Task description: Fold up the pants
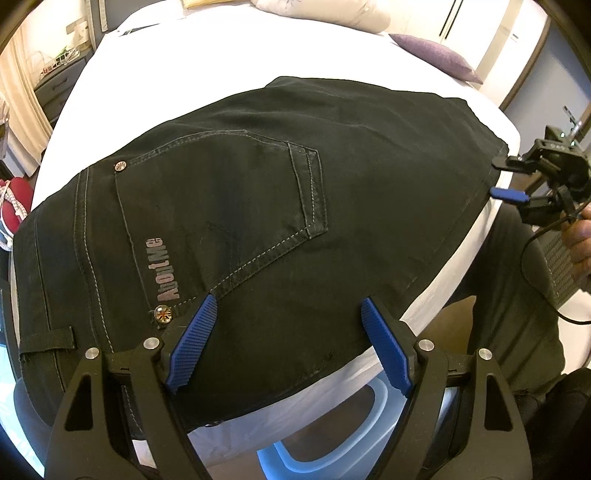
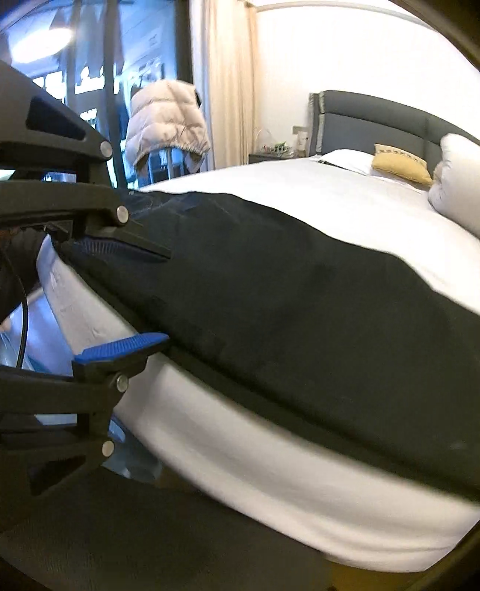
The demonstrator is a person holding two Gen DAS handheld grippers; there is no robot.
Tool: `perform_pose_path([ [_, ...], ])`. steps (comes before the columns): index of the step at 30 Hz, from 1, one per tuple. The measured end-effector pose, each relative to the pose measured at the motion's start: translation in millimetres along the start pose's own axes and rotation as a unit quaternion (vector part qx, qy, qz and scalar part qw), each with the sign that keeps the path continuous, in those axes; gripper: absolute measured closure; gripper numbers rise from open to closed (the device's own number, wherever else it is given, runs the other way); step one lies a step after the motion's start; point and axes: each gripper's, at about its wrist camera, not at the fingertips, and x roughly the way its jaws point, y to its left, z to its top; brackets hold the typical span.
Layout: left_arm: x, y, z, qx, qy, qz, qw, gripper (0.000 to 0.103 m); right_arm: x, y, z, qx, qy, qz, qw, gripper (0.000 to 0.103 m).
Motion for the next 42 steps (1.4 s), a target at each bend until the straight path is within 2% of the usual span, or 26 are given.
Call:
perform_pose_path([
  [11,1.8,0.7,3.0,0.002,0.003,0.002,1.0000,0.022,20.4,-7.0,-1.9,0.063,0.012,0.056,0.996,0.059],
  [12,1.9,0.9,2.8,0.003,0.003,0.002,1.0000,0.022,20.6,-6.6,-2.4,0.060,0.013,0.058,0.996,0.066],
  [13,1.9,0.9,2.7,0.004,0.003,0.003,1.0000,0.022,22.1,-5.4,-3.2,0.055,0.013,0.056,0.997,0.082],
  [15,2.0,1.0,2.8,0.004,0.003,0.002,1.0000,0.022,22.2,-5.9,-4.7,0.046,0.009,0.035,0.998,0.097],
  [22,1.0,2.1,3.2,0.006,0.004,0.001,1.0000,0.022,9.6,-14.9,-17.4,0.049,-0.014,0.004,0.999,0.101],
  [27,0.2,3.1,2.6,0.003,0.001,-0.001,1.0000,0.022,10.4,-10.0,-14.9,0.025,-0.010,-0.024,0.999,0.101],
  [29,-2.5,5.2,2.6,-0.003,-0.001,-0.004,1.0000,0.022,8.0,0.9,-13.9,0.000,-0.005,-0.052,0.999,0.090],
  [31,-8.0,7.8,3.3,-0.015,-0.003,-0.007,0.9999,0.022,-1.4,20.9,-12.1,-0.036,-0.005,-0.107,0.994,0.063],
  [32,-12.0,9.0,4.2,-0.021,-0.003,-0.011,0.9997,0.022,-9.1,35.3,-11.1,-0.059,-0.015,-0.131,0.989,0.060],
  [35,-25.4,10.2,11.0,-0.032,-0.016,-0.021,0.9991,0.022,-21.4,75.2,-6.6,-0.128,-0.046,-0.154,0.979,0.060],
  [37,-33.7,11.0,18.8,-0.036,-0.030,-0.028,0.9985,0.022,-17.2,104.0,-1.2,-0.166,-0.055,-0.123,0.977,0.061],
  [38,-37.2,12.3,24.8,-0.038,-0.040,-0.031,0.9980,0.022,-7.4,116.6,1.9,-0.178,-0.044,-0.089,0.979,0.060],
  [40,-37.8,16.3,38.4,-0.039,-0.052,-0.028,0.9975,0.022,30.7,140.4,8.7,-0.193,0.008,-0.009,0.981,0.061],
  [42,-31.9,24.3,51.4,-0.041,-0.066,-0.014,0.9968,0.022,78.4,154.2,13.2,-0.189,0.057,0.044,0.979,0.064],
])
